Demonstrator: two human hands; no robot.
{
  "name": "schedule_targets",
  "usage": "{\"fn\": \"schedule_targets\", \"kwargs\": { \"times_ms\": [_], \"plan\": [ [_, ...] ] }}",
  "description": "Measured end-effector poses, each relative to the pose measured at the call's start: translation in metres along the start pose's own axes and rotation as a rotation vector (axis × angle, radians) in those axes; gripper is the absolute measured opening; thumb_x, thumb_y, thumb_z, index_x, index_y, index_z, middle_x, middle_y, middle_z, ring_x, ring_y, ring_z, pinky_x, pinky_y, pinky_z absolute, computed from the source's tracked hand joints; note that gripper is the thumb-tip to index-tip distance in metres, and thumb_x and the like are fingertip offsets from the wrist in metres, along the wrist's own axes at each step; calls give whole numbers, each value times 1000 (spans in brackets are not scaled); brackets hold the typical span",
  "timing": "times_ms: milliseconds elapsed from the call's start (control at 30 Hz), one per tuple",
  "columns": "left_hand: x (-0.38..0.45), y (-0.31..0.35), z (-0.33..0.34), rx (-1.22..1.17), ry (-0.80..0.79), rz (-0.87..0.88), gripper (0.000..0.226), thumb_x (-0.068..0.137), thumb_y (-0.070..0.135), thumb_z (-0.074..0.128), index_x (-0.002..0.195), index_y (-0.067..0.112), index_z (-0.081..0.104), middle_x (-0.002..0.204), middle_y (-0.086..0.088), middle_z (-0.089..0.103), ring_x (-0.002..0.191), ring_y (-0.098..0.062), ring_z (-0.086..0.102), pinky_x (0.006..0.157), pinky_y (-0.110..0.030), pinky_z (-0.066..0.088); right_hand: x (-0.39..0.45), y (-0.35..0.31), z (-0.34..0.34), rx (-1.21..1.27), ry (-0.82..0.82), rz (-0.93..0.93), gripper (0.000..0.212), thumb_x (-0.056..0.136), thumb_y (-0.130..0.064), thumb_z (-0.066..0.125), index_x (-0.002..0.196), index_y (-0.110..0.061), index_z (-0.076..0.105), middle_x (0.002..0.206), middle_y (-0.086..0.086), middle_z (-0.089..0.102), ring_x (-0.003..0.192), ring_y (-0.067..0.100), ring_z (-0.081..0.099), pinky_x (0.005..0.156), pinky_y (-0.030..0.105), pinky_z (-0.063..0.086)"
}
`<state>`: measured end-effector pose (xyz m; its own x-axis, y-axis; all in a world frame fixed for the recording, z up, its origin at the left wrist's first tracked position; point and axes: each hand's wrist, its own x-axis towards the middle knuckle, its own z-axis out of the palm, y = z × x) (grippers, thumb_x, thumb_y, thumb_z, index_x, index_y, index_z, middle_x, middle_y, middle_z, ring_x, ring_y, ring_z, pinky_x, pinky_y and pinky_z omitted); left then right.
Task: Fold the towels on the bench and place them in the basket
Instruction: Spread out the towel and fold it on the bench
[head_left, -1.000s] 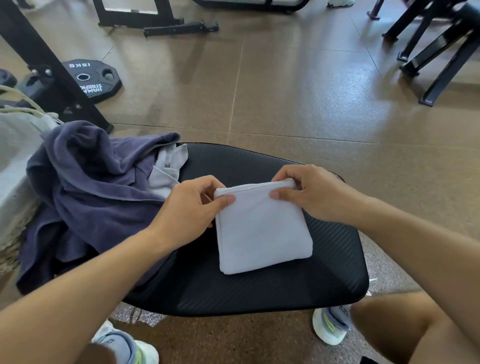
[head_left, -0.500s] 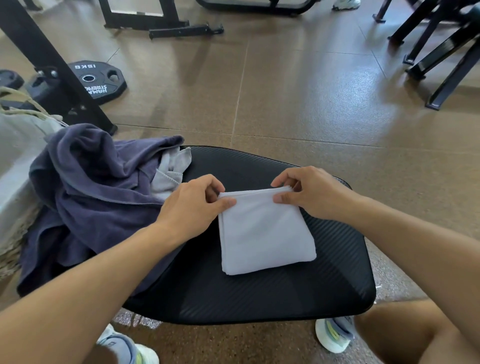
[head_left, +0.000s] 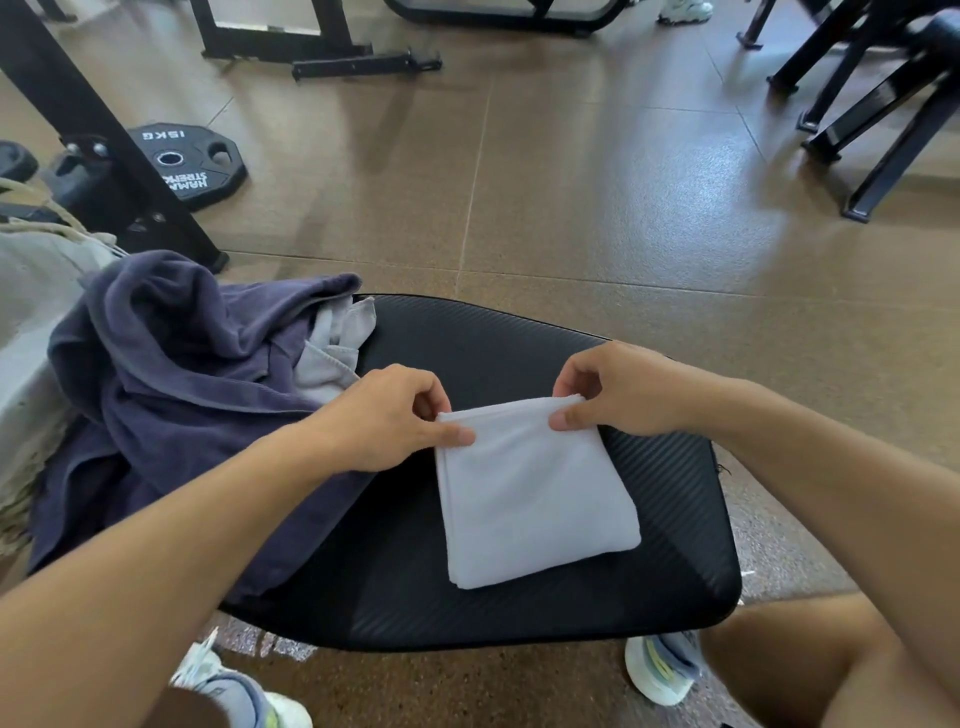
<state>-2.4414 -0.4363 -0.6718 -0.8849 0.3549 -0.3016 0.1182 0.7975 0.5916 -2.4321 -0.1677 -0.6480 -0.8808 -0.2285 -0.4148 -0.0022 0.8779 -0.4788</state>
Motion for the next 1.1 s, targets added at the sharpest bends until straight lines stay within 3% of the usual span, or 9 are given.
{"fn": "schedule_targets", "kwargs": {
  "times_ms": [200, 300, 367, 567, 700, 833, 933, 1000, 1100],
  "plan": [
    [-9, 7, -7, -174, -244, 1, 37, 70, 42, 90, 102, 32, 74, 83, 10, 74, 71, 0, 64, 74, -24, 48, -8, 1, -5, 394, -115, -57, 28, 77, -17, 88, 100, -20, 72, 92, 2, 69, 77, 9, 61, 77, 29, 49],
    [-15, 14, -13, -227, -329, 32, 24, 71, 42, 84, 92, 33, 77, 89, 8, 76, 81, -5, 65, 84, -35, 50, -13, 2, -12, 521, -186, -106, 35, 76, -9, 87, 105, -19, 72, 90, -1, 61, 83, 14, 57, 82, 29, 46],
    [-20, 20, -12, -292, -322, 45, 30, 66, 50, 84, 86, 30, 74, 89, 6, 76, 80, -7, 64, 82, -34, 49, -17, 3, -15, 578, -210, -134, 39, 75, -5, 87, 108, -18, 71, 85, -3, 57, 82, 15, 54, 82, 29, 44],
    [-28, 29, -6, -329, -323, 91, 44, 60, 53, 88, 79, 22, 63, 76, 6, 65, 72, -10, 54, 71, -35, 38, -31, -11, -14, 443, -244, -139, 54, 76, -27, 88, 125, -34, 67, 87, -13, 62, 84, 6, 63, 80, 20, 47],
    [-31, 31, -7, -351, -318, 157, 49, 60, 49, 89, 80, 16, 59, 74, 1, 62, 70, -15, 50, 68, -37, 35, -41, -24, -11, 366, -238, -172, 31, 80, -31, 85, 109, -24, 75, 99, -7, 77, 90, 10, 73, 79, 23, 57],
    [-31, 36, -17, -360, -204, 212, 43, 66, 39, 88, 78, 16, 55, 64, 7, 56, 61, -12, 43, 60, -31, 31, -45, -30, -13, 395, -74, -207, 22, 76, -31, 88, 90, -20, 74, 85, -4, 76, 74, 8, 69, 68, 24, 53],
    [-33, 44, -26, -332, 5, 296, 37, 76, 21, 88, 81, 15, 52, 63, 11, 58, 56, -6, 45, 53, -24, 35, -46, -33, -11, 399, 161, -273, 22, 74, -32, 89, 88, -23, 73, 88, -7, 77, 75, 17, 69, 70, 37, 53],
    [-35, 50, -29, -359, 143, 388, 35, 79, 13, 85, 83, 16, 51, 81, 10, 74, 65, -3, 60, 58, -26, 46, -49, -36, -9, 442, 319, -349, 23, 76, -27, 88, 92, -23, 73, 100, -13, 77, 85, 12, 72, 79, 37, 56],
    [-37, 49, -29, -252, 326, 514, 39, 80, 19, 83, 87, 22, 46, 111, 16, 75, 94, -4, 72, 81, -32, 57, -52, -37, -6, 337, 477, -405, 28, 76, -30, 87, 98, -28, 71, 110, -21, 74, 90, 5, 72, 83, 31, 57]
  ]
}}
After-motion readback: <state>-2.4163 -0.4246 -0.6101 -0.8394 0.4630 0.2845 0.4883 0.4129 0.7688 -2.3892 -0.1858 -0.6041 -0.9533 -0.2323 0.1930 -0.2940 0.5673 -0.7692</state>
